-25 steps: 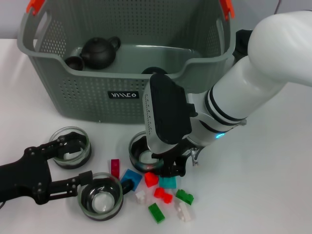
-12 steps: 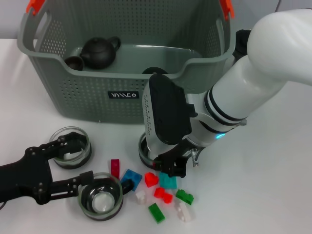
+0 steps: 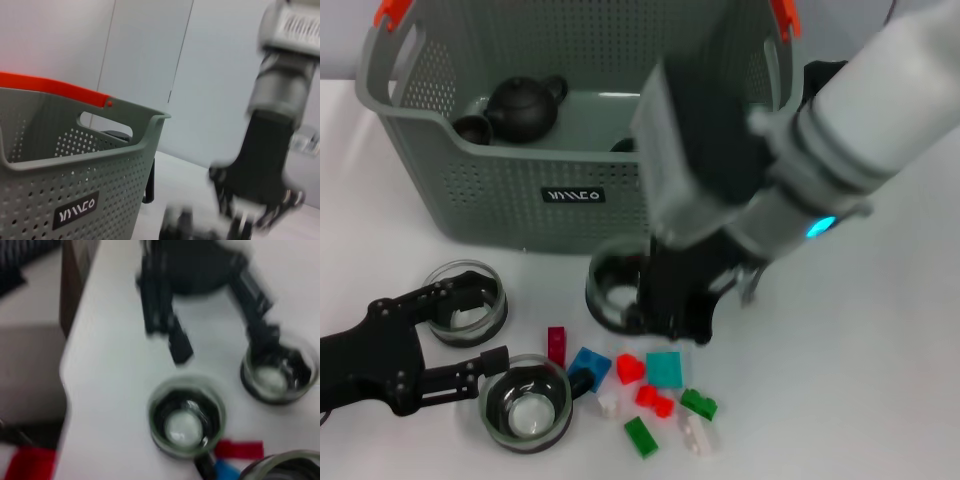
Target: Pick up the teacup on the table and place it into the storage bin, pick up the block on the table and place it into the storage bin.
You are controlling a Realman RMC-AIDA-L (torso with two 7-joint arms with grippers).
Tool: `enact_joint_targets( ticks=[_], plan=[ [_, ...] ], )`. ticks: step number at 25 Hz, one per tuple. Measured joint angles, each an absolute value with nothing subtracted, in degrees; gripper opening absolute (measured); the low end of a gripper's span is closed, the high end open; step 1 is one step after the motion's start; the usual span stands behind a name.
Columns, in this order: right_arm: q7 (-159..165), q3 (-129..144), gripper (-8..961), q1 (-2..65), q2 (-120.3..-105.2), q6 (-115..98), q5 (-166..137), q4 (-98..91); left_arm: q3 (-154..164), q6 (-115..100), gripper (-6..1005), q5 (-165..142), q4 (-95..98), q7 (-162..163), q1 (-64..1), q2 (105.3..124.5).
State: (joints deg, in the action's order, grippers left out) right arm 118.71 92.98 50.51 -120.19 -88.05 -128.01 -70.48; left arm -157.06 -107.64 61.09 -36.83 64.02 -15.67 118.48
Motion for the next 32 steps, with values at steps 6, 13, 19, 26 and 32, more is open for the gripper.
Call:
enact_joint_targets(
  ticks=[6,13,19,26,32],
  plan=[
    [127.2,76.3,57,51.4,-120.21,-102.4,-122.9,-87.4,-157.8,-107.5,854,61.1,-36.8,63.7,-16.0,118.48],
    [133.7,68.1,57,53.1,-120.14,-92.9,-125.2,-90.2,-157.8,-107.4,854,61.1,-36.8,63.7,-16.5,118.62],
    [136.0,71.6,58,58.1,-120.12,-73.4,-137.9,-70.9,-157.9,-105.8,854,61.1,-36.8,63.7,-16.6,119.28],
    [138.2,69.8,58,70.6,-118.86,-56.5,-142.8,-42.0,-157.8,-104.9,854,61.2,-36.6,64.0,-17.1,119.76],
    [143.9,69.9,57,76.0,-119.13,-46.7,-150.5,-30.2,-157.8,-104.7,854,61.2,-36.6,63.9,-17.1,120.03]
  ],
)
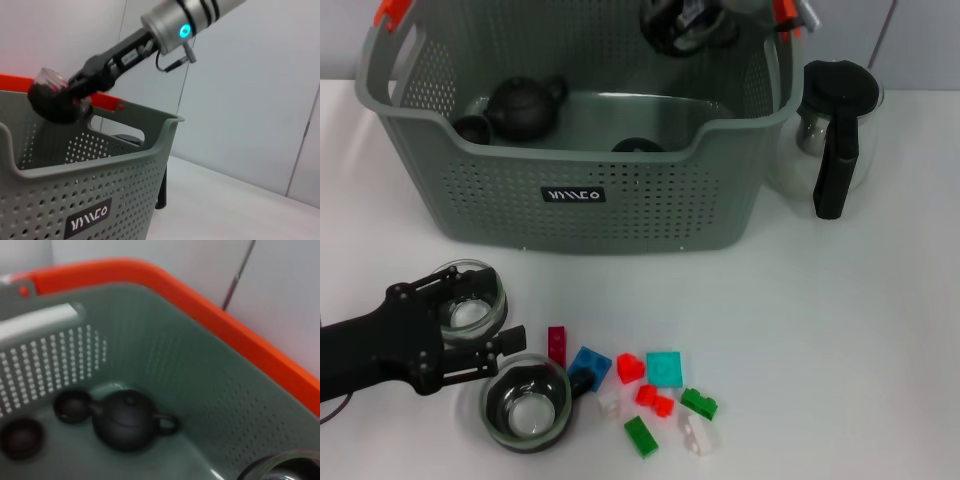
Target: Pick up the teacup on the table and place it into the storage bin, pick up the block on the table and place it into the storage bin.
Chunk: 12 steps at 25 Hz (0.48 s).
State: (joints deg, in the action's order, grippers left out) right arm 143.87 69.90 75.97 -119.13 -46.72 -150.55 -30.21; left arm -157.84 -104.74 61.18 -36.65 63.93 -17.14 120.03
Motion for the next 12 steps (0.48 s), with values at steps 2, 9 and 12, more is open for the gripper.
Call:
enact_joint_targets(
  ticks=[2,9,12],
  plan=[
    [143.3,70.4,57,76.2,-119.58,-45.7,-151.0,-28.6,-157.9,-104.7,854,61.2,-36.6,63.8,-17.1,120.05],
    [140.0,72.6,79,75.6,-120.26,-45.2,-150.7,-26.3,-157.8,-104.6,853,61.2,-36.6,63.7,-17.1,120.23],
    [136.8,72.7,90,75.4,-120.54,-45.9,-150.6,-26.0,-157.8,-104.6,853,61.2,-36.7,63.7,-17.1,120.23]
  ],
)
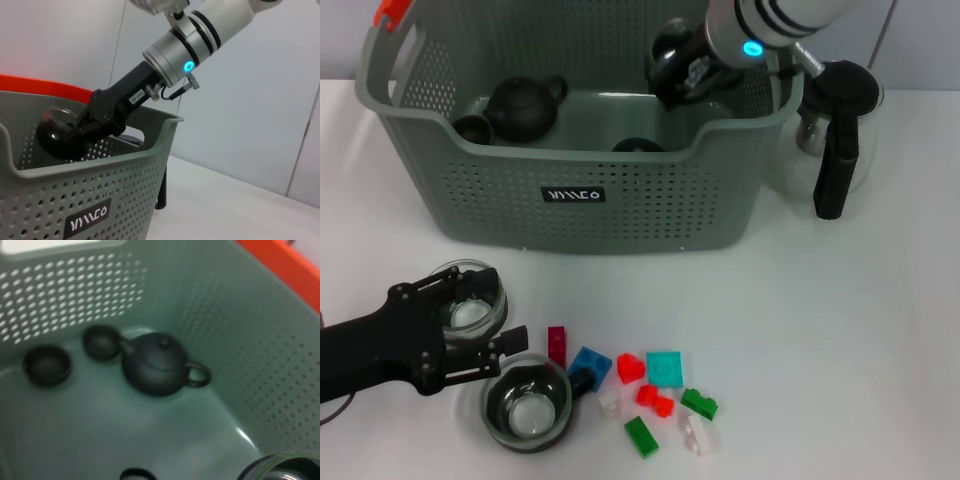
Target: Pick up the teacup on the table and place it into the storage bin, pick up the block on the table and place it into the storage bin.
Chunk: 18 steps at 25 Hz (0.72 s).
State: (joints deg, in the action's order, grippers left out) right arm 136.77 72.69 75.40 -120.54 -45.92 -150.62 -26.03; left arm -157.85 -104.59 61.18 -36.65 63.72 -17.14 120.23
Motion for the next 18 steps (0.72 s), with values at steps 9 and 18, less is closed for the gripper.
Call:
enact_joint_targets(
  ticks=[9,18],
  plan=[
    [134.1,73.5,124,75.1,-120.50,-48.4,-148.2,-26.1,-157.8,-104.6,854,61.2,-36.7,63.7,-17.3,120.38],
    [136.4,74.2,157,74.9,-120.29,-49.1,-148.6,-26.3,-157.8,-104.6,853,61.2,-36.7,63.7,-17.4,120.42]
  ],
)
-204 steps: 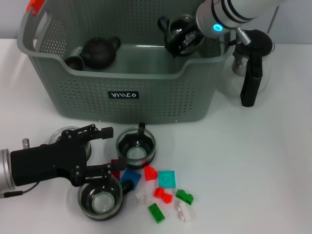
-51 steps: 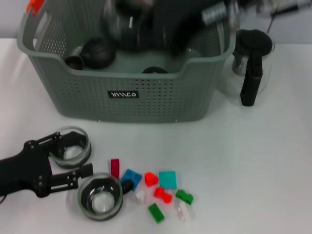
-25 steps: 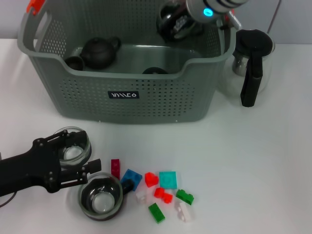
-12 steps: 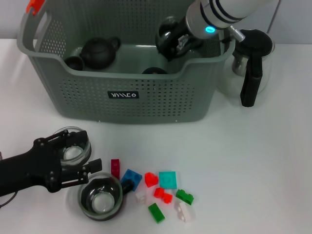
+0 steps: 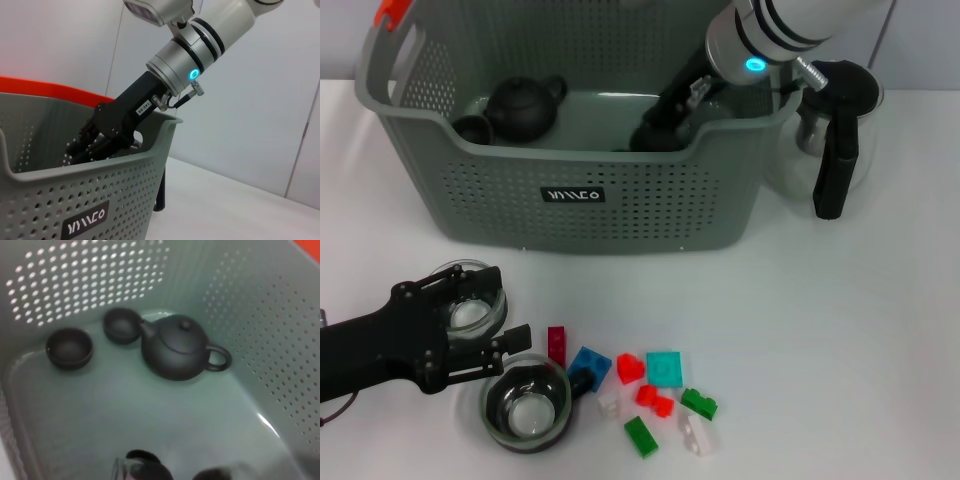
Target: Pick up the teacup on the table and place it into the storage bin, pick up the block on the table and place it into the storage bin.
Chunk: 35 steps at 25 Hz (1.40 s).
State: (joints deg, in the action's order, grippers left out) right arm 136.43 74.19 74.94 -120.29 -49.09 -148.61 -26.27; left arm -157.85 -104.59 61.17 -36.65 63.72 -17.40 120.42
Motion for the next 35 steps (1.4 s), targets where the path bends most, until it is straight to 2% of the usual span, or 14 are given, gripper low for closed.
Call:
enact_joint_targets(
  ticks=[3,6,14,21,26,29,31,35],
  plan=[
    [138.1,74.1,168,74.5,-120.11,-49.9,-148.8,-28.4,-157.9,-104.6,853,61.2,-36.7,63.7,-17.3,120.43],
    [140.1,73.4,303,71.7,-119.75,-55.3,-149.0,-37.3,-157.9,-104.6,852,61.2,-36.6,63.7,-17.2,120.47],
    [141.2,69.6,621,57.5,-119.58,-80.5,-140.3,-79.2,-159.8,-104.6,851,61.1,-36.7,64.2,-17.2,120.19],
    [136.3,67.9,642,49.3,-119.85,-97.3,-128.0,-90.1,-160.1,-104.7,850,60.8,-36.7,64.3,-17.6,119.83],
    [118.0,66.6,642,35.8,-120.13,-98.0,-111.6,-87.0,-160.0,-104.6,849,60.8,-36.7,64.3,-17.6,119.81],
    [98.6,66.0,641,26.8,-120.13,-95.6,-99.8,-77.3,-160.1,-104.6,849,60.9,-36.6,64.3,-17.7,119.79],
    [87.0,64.0,641,23.4,-120.00,-95.2,-94.0,-67.8,-160.0,-104.6,849,61.0,-36.7,64.3,-17.9,119.76],
    [70.3,58.0,642,21.5,-119.76,-95.7,-91.5,-48.9,-159.8,-104.6,848,60.7,-36.7,65.2,-18.8,119.70]
  ],
)
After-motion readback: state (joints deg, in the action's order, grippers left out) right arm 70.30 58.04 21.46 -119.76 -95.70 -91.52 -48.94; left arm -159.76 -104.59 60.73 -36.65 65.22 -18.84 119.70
